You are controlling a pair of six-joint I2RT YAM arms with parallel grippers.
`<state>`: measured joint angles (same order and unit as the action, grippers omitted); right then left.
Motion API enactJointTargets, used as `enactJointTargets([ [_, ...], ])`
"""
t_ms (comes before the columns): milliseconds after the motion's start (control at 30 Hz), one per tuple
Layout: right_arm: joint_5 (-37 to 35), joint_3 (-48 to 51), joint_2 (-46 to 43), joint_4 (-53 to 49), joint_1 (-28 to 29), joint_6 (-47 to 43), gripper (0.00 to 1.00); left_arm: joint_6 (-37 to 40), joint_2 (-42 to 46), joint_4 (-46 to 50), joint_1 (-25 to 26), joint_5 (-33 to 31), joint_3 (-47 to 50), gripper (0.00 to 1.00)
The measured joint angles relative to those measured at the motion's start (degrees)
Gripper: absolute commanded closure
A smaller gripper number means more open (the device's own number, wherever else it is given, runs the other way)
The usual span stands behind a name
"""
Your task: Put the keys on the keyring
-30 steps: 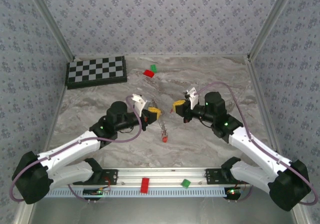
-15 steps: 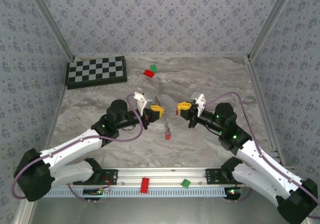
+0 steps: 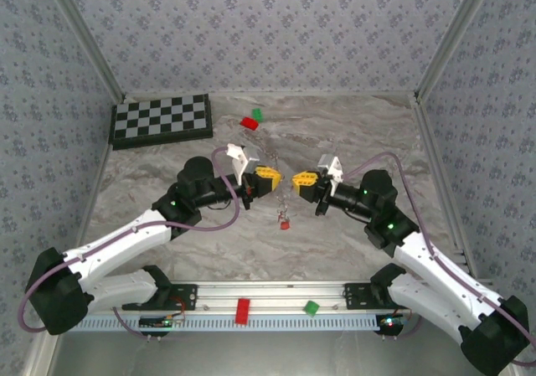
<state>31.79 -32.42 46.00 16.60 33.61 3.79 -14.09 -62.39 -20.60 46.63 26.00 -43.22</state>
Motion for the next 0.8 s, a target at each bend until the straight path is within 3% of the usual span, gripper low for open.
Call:
enactJointTargets([
  [800,6.3,0.0,2.8,6.3,0.0,6.1,1.0,-4.6,2.8,-2.4,0.0,1.9,2.7,1.0],
])
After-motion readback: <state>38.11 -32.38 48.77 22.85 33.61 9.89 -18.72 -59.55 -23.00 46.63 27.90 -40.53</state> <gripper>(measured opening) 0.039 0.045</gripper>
